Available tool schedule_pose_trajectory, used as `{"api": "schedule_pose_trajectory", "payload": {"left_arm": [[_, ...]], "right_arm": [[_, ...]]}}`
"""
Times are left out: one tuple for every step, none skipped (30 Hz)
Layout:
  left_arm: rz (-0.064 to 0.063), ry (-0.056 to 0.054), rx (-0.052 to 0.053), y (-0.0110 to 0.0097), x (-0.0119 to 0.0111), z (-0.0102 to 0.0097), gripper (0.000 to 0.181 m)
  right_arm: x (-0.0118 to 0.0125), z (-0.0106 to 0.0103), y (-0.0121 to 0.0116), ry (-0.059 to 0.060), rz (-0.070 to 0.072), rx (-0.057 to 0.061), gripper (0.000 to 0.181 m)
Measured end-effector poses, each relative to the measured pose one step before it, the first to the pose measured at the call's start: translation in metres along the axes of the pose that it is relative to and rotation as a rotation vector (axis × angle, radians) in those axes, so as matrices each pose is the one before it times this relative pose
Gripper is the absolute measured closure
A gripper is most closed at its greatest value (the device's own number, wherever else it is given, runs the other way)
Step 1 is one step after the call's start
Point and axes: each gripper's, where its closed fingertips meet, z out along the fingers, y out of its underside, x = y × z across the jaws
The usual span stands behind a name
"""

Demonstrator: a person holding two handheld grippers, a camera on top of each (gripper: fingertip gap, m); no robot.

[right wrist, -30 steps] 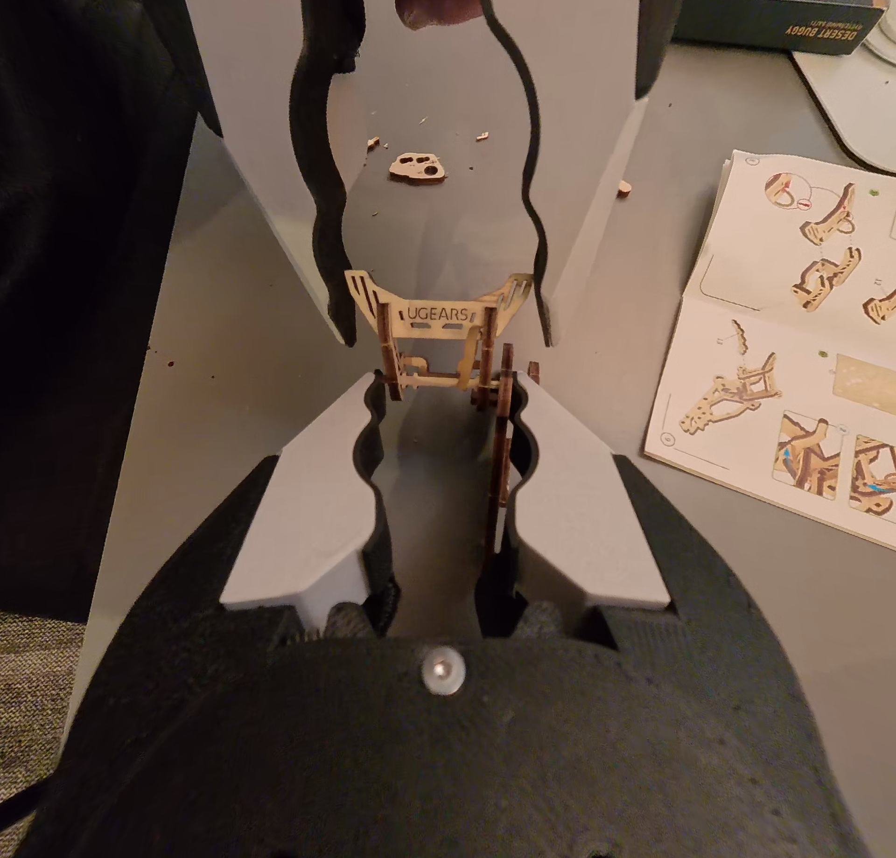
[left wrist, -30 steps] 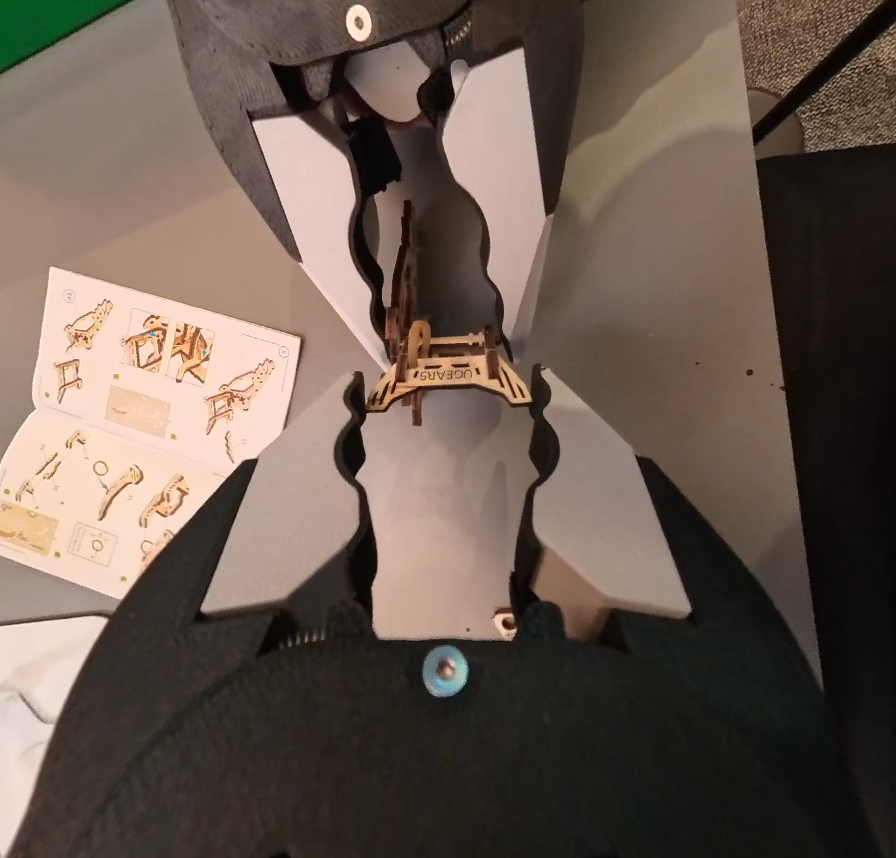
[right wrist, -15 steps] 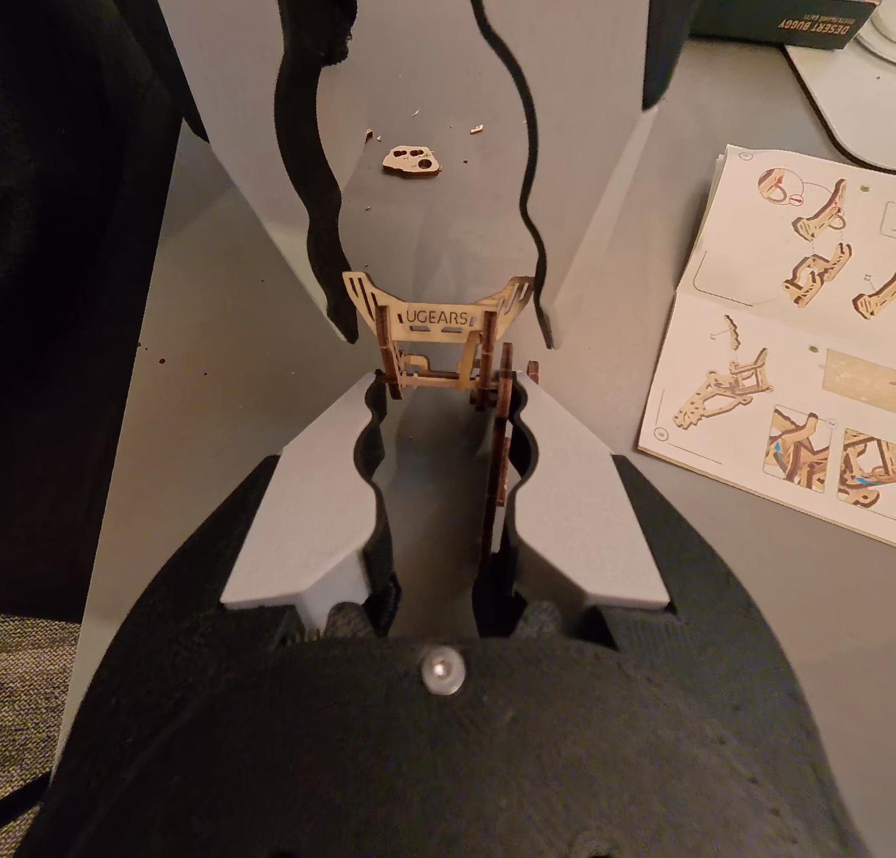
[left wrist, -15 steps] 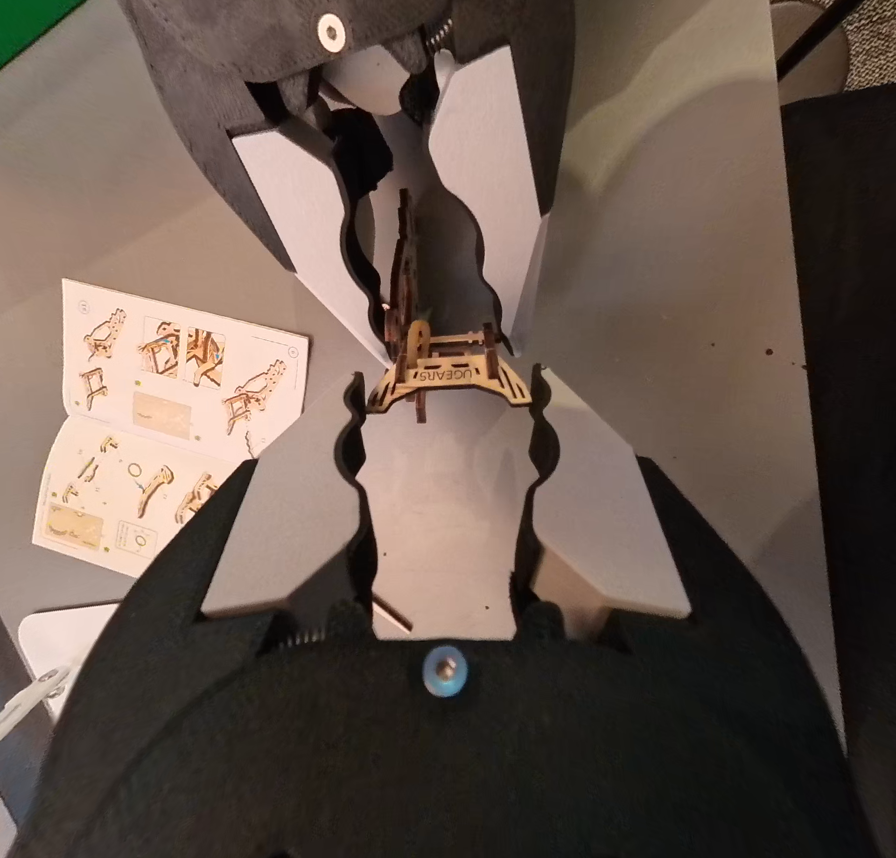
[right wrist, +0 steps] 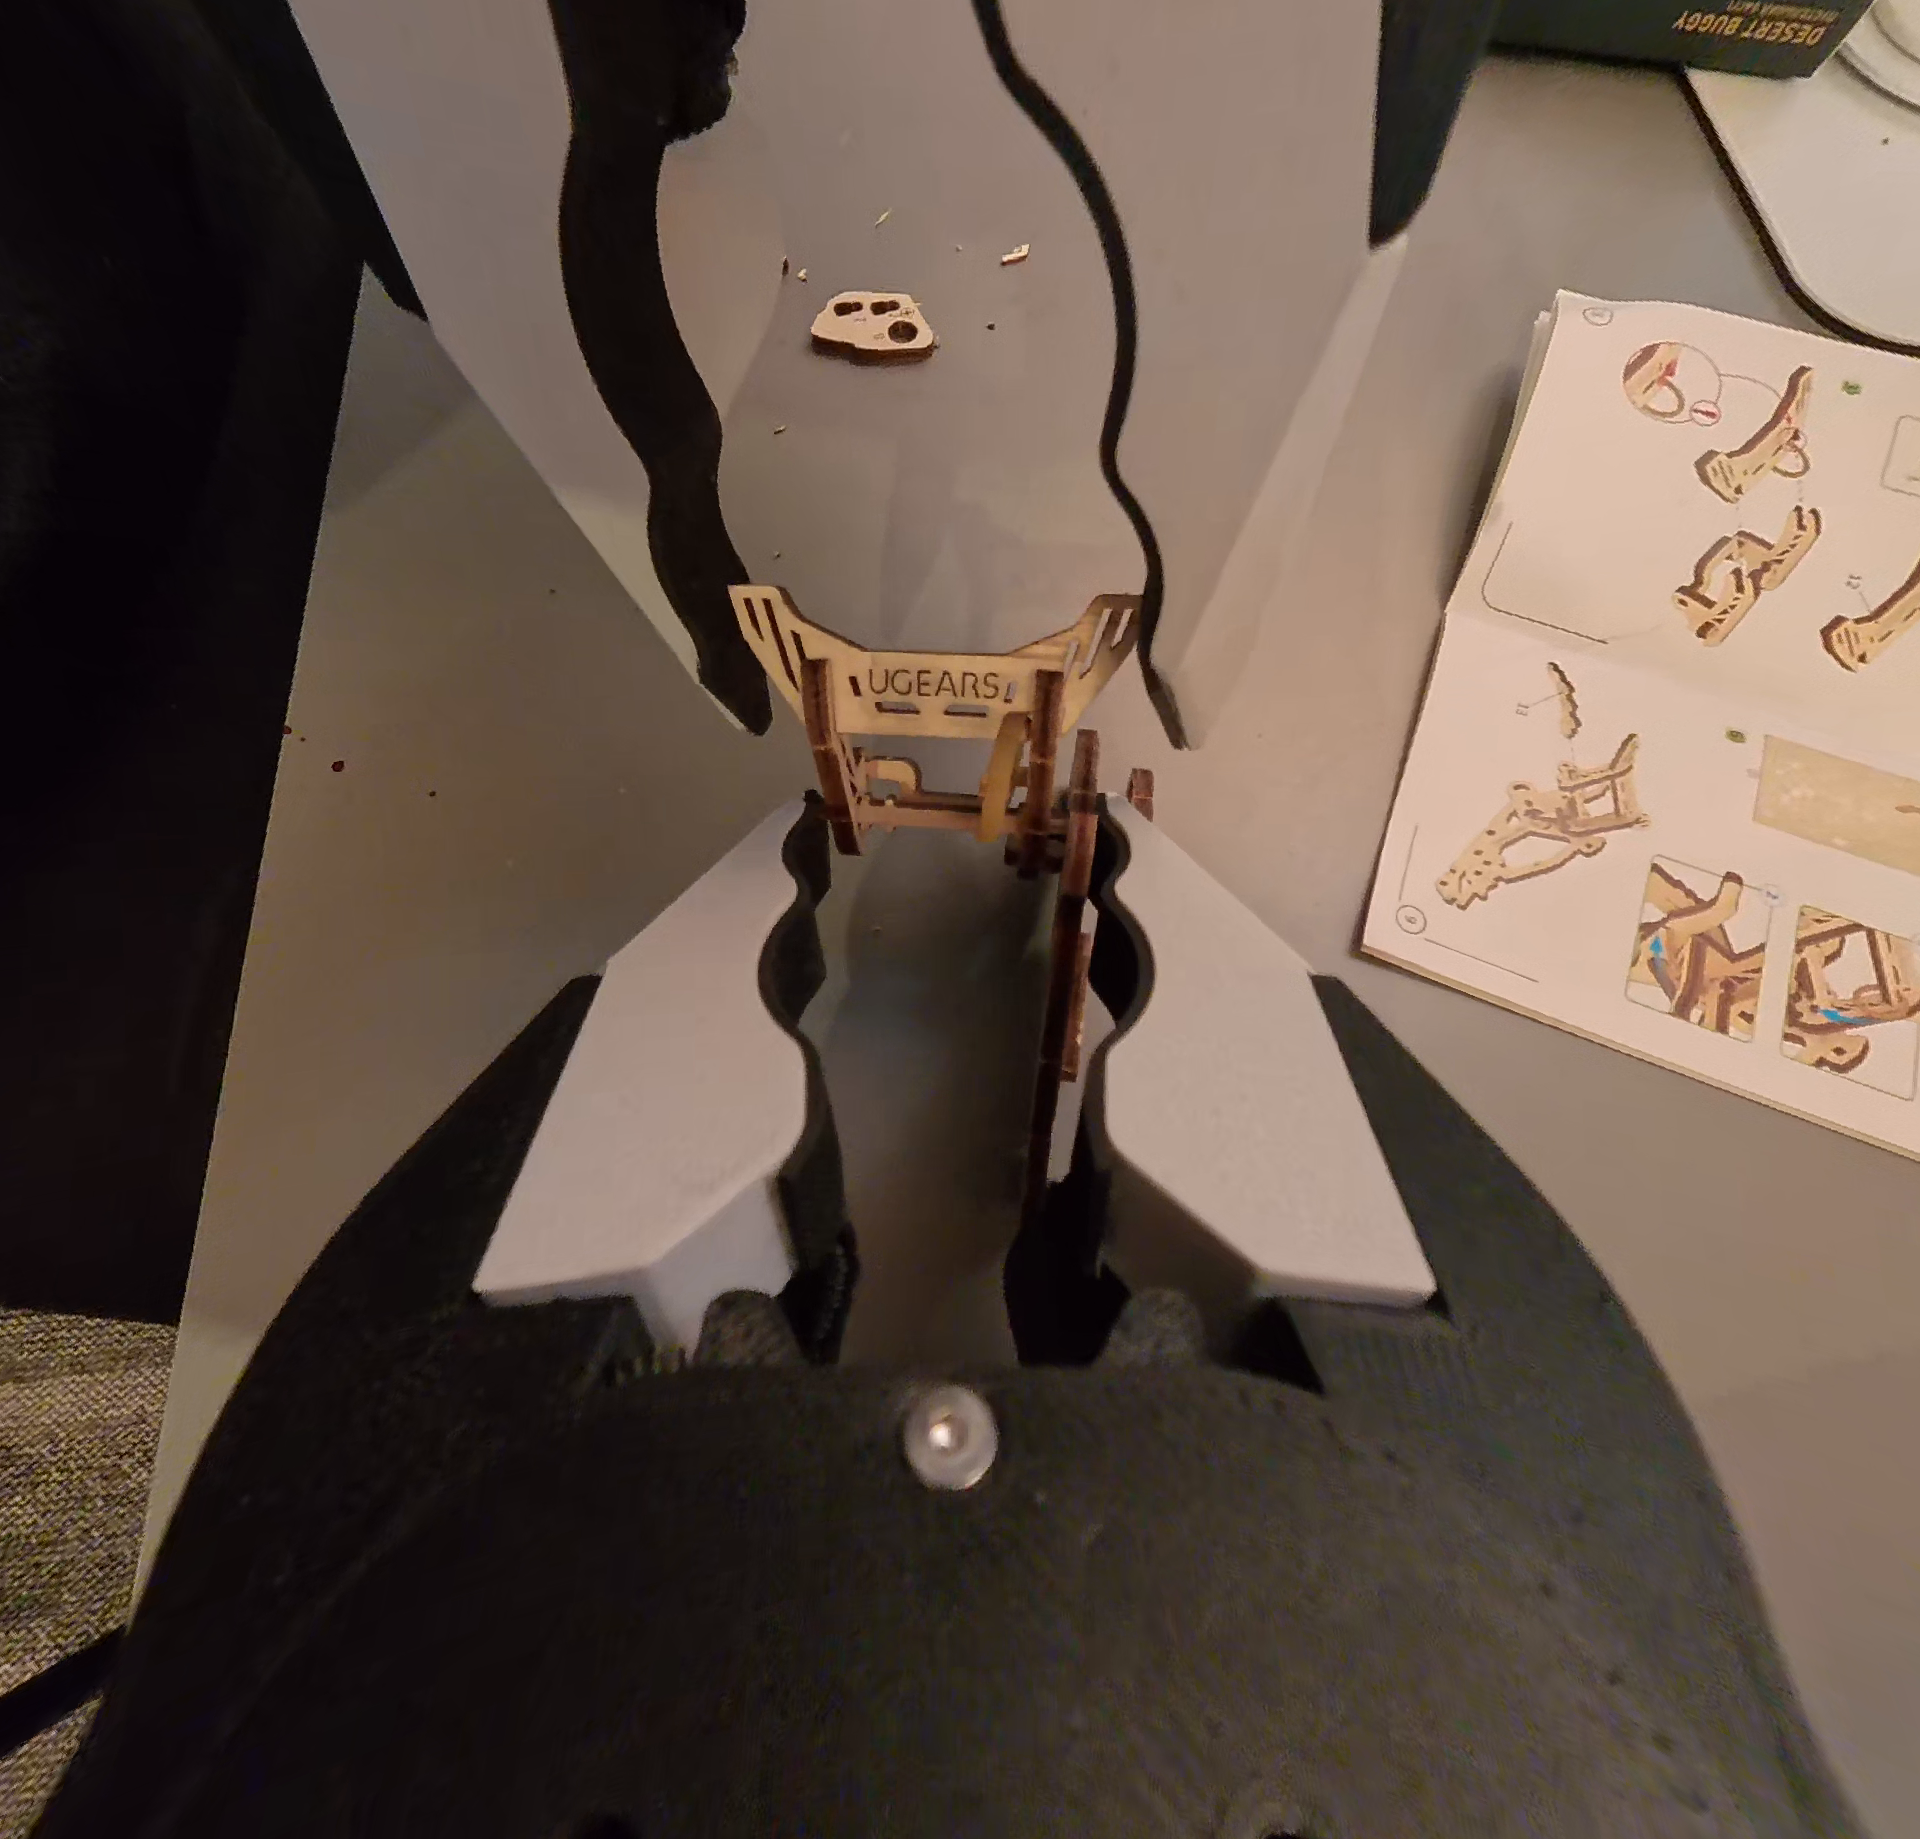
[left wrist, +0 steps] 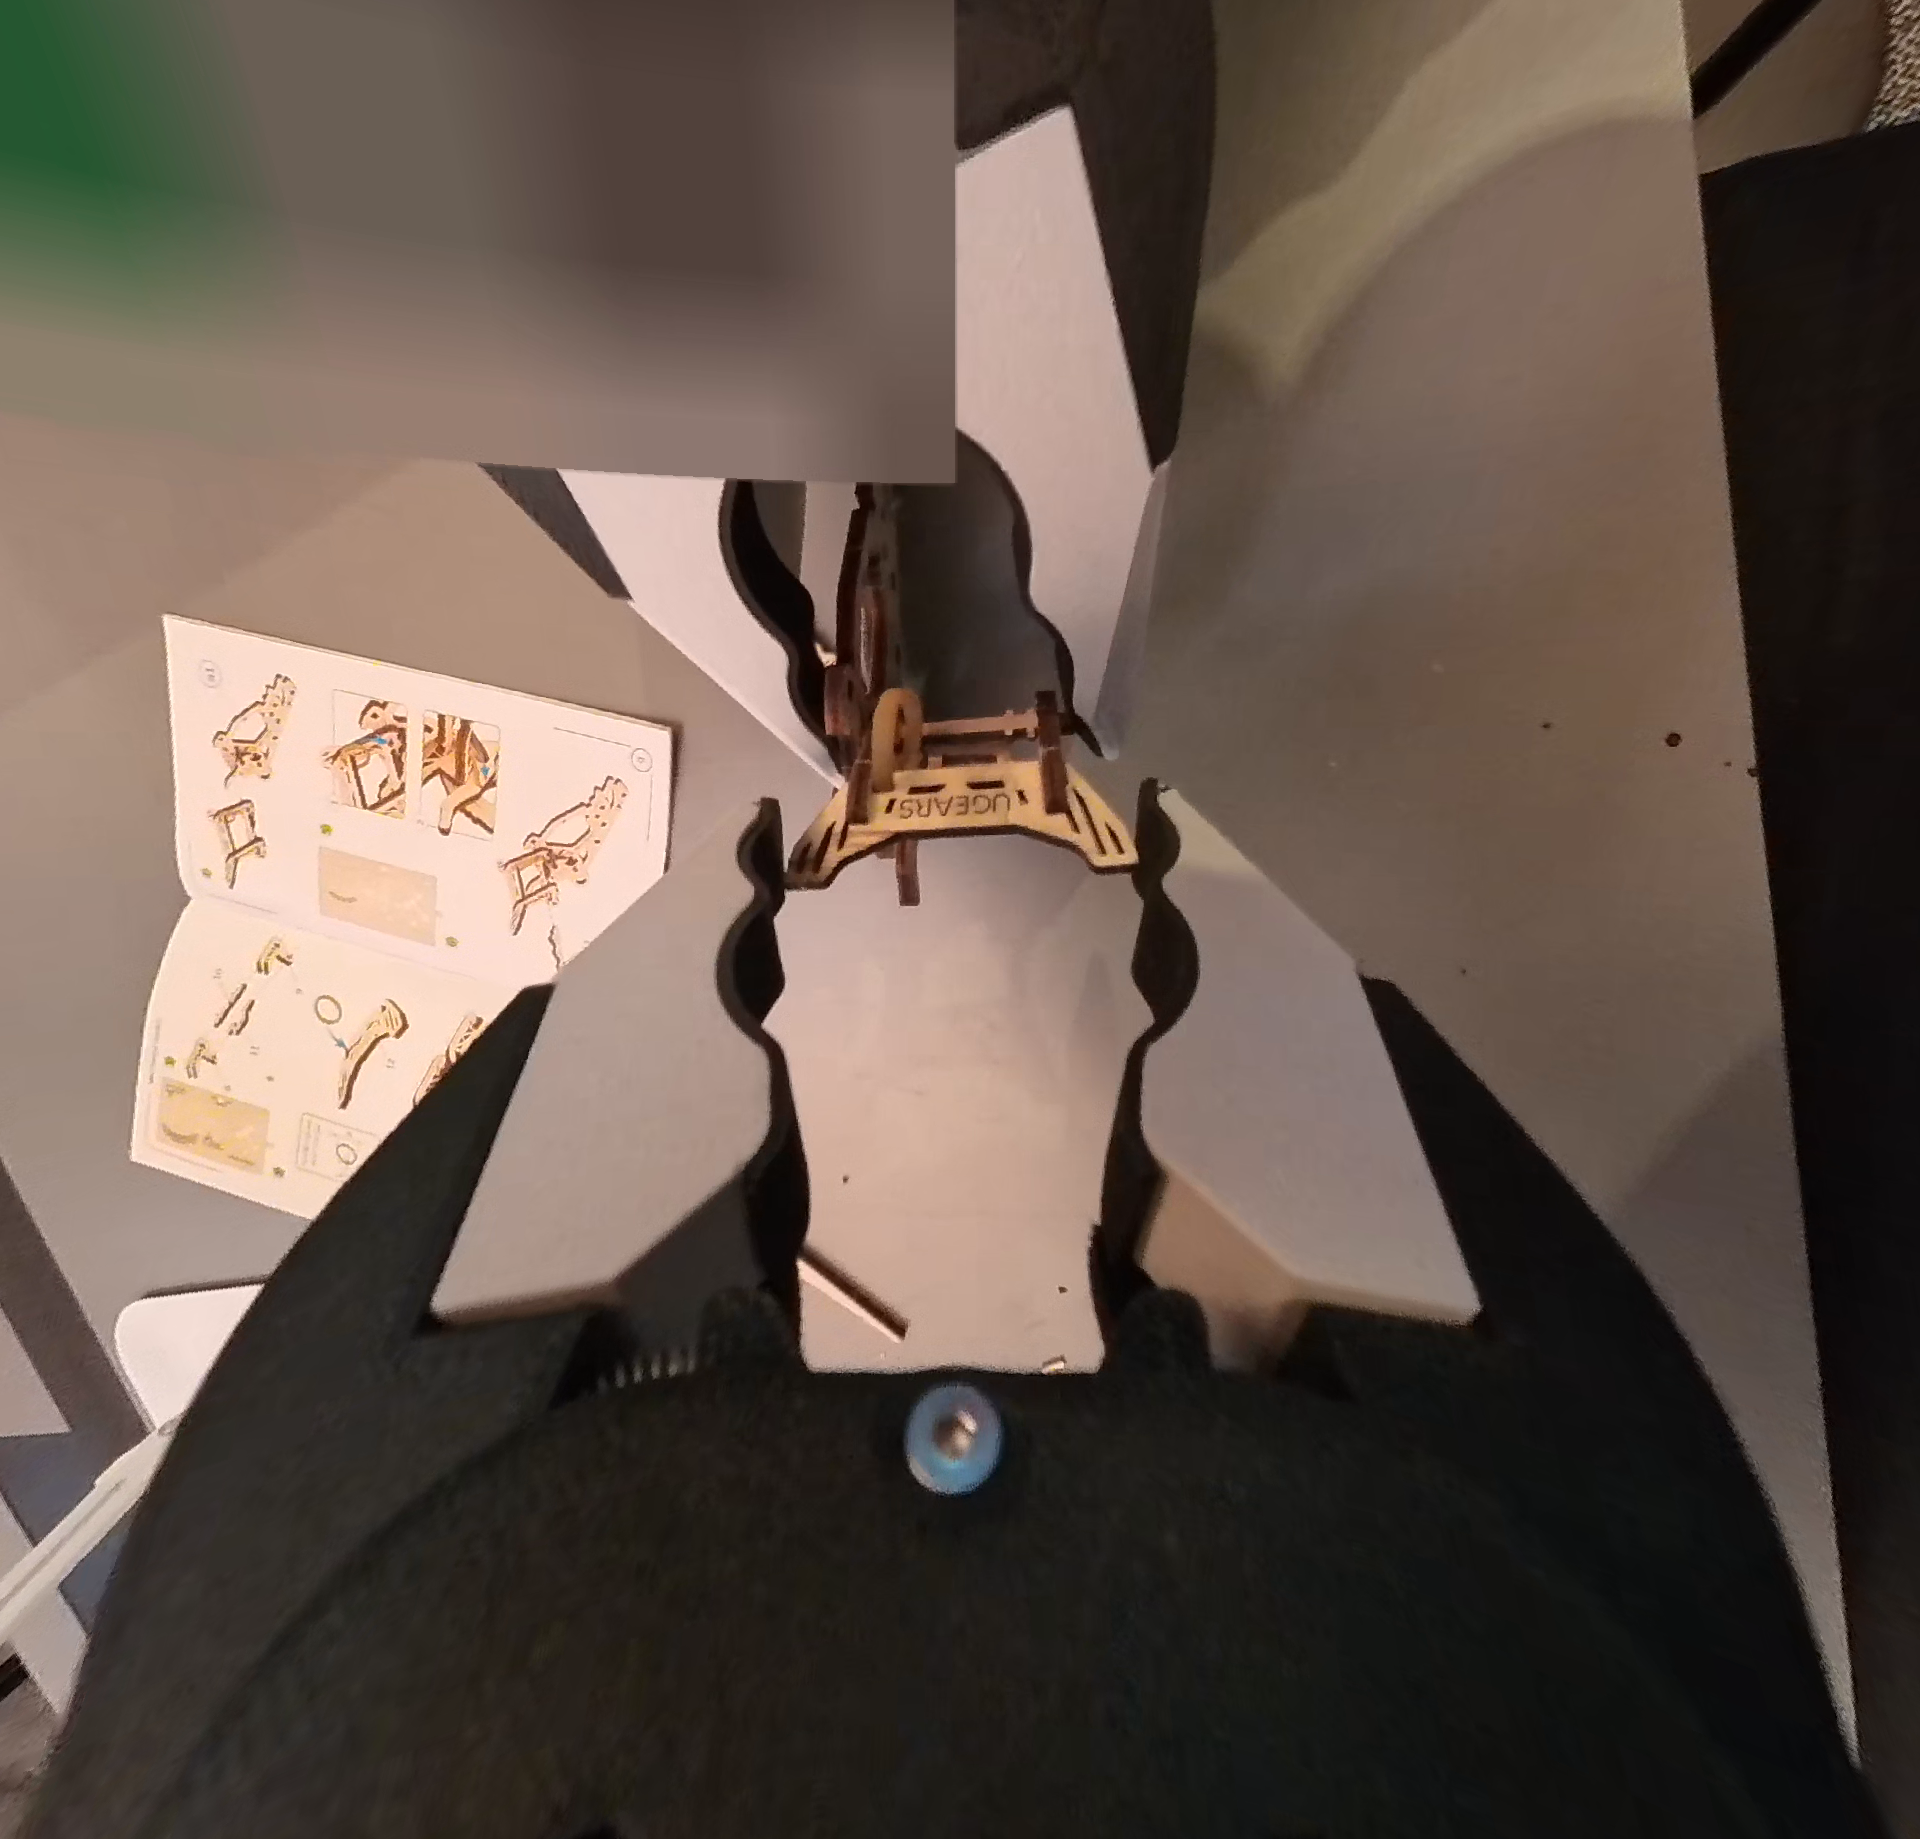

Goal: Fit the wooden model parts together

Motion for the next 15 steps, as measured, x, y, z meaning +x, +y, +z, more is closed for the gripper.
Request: {"api": "schedule_pose_trajectory", "payload": {"left_arm": [[0.0003, -0.0006, 0.0019, 0.00016, -0.00041, 0.00027, 0.116], [-0.0009, 0.0014, 0.0031, 0.00059, -0.00056, 0.00014, 0.116], [-0.0077, 0.0074, 0.011, -0.00038, 0.00013, -0.00021, 0.116], [-0.0075, 0.0048, 0.0119, -0.00062, 0.0, 0.00003, 0.116], [0.0035, -0.002, 0.0026, 0.00023, -0.00025, 0.00022, 0.116], [0.0032, 0.0032, 0.0032, -0.00035, 0.00043, -0.00019, 0.116], [-0.0015, 0.0073, 0.0045, -0.00073, 0.00073, -0.00011, 0.116], [0.005, -0.0004, -0.0011, 0.00069, -0.00056, 0.00029, 0.116], [0.0056, 0.0001, -0.0011, 0.00097, -0.00068, 0.00021, 0.115], [-0.0032, 0.0038, 0.0041, 0.00013, -0.00056, 0.00006, 0.115], [-0.0037, 0.0013, 0.0038, -0.00027, -0.00077, -0.00004, 0.116], [0.0061, -0.0038, -0.0039, 0.00057, -0.00046, 0.00016, 0.116], [0.0043, -0.0029, -0.0011, -0.00019, -0.00017, -0.00005, 0.115], [-0.0029, -0.0009, 0.0039, -0.00077, -0.00026, 0.0001, 0.115], [0.0002, -0.0021, 0.0002, 0.00008, -0.00025, 0.00029, 0.115]], "right_arm": [[0.0001, -0.00026, 0.00037, 0.0028, -0.0034, -0.0051, 0.135], [0.0005, 0.00009, 0.00012, 0.0026, 0.0012, -0.0024, 0.135], [0.00007, 0.0, -0.00004, 0.0011, 0.0026, 0.0004, 0.135], [-0.00004, 0.00001, 0.00006, 0.0021, 0.0002, -0.0025, 0.135], [0.0002, -0.00008, 0.00015, 0.0027, -0.0025, -0.0027, 0.135], [-0.00015, -0.00001, 0.00003, -0.0004, -0.0027, 0.0013, 0.135], [-0.00063, -0.00008, 0.00016, 0.0003, -0.0086, -0.0013, 0.135], [0.00002, -0.00009, 0.00022, 0.0048, -0.0045, -0.0053, 0.136], [0.00058, 0.00001, 0.00017, 0.0044, 0.0001, -0.0022, 0.136], [0.00019, 0.00001, 0.00003, 0.0021, -0.0012, -0.0006, 0.137], [0.00025, -0.00005, 0.00003, 0.0015, 0.0018, -0.0015, 0.138], [0.00086, -0.00001, -0.00014, 0.0031, 0.0033, 0.0021, 0.138], [0.00021, 0.00003, -0.00012, -0.0006, 0.002, 0.0047, 0.139], [0.00019, -0.00035, -0.00007, -0.0003, 0.0025, 0.0031, 0.139], [0.00033, -0.00025, 0.00016, 0.0031, -0.0004, 0.0006, 0.139]]}}
